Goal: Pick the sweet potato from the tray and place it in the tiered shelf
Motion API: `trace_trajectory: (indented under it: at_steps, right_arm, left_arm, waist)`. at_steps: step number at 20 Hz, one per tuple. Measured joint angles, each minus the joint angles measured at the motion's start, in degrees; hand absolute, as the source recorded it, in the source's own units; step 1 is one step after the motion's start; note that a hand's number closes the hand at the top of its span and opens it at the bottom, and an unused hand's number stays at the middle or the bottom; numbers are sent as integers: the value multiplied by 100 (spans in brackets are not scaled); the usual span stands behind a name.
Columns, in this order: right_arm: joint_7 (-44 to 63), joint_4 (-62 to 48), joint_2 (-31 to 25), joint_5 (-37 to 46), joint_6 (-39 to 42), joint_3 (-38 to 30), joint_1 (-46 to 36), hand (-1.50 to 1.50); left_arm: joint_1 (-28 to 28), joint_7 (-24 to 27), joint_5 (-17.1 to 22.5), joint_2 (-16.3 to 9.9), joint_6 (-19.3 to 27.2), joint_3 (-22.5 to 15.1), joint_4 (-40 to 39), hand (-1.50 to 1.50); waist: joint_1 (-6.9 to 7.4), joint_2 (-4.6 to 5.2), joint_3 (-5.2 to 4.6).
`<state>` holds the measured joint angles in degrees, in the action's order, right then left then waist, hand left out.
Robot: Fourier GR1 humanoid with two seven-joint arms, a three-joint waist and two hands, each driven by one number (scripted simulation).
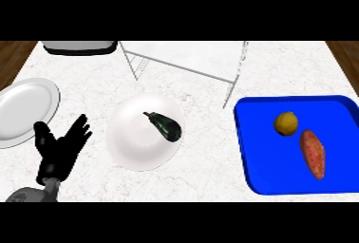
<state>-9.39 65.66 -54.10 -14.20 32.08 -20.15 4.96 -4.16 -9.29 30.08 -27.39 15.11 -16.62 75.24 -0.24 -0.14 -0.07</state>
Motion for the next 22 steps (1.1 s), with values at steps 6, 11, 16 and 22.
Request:
trace_trajectory:
  at_steps: [6,11,16,22]
  right_arm:
    - [1664,1118,289,140,-737,329,-248,-150]
    - [2882,1743,520,574,-1321,748,-593,-150]
    - [3705,1985,859,1017,-1492,1212,-893,-150]
    - [4165,2145,1133,1550,-1350,1572,-976,-150]
  left_arm:
    - [-45,-26,-155,152,-11,36,-5,0]
    - [-20,-30,-257,181,-84,126,-5,0]
    - [-134,-186,-367,274,-152,243,-76,0]
    - [-56,-52,-505,374,-385,455,-147,0]
  waist:
    - [16,2,1]
    - [43,4,4]
    - [47,10,7]
    - [36,7,11]
